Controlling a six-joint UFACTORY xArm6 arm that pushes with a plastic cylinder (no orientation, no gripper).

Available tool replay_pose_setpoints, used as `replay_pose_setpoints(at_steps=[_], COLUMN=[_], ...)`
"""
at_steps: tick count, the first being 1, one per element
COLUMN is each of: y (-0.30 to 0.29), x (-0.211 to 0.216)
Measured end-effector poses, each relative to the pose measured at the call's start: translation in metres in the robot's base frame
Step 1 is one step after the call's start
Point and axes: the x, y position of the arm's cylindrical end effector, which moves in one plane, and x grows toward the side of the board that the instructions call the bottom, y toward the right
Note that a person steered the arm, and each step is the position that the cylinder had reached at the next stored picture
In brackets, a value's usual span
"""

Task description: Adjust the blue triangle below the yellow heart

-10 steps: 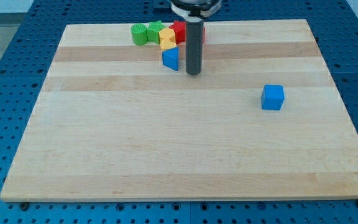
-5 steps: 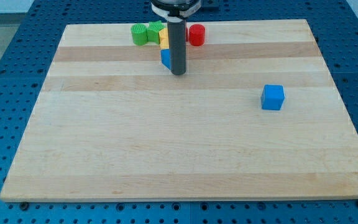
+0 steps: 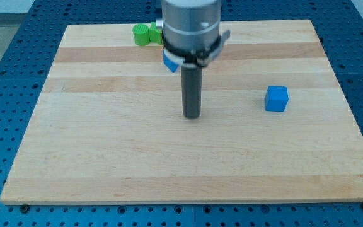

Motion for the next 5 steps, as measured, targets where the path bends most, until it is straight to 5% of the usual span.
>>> replay_pose_setpoints(at_steps=[1,3,5], y=[0.057,0.222,0.215], x=[0.042,-0.004,-0.018])
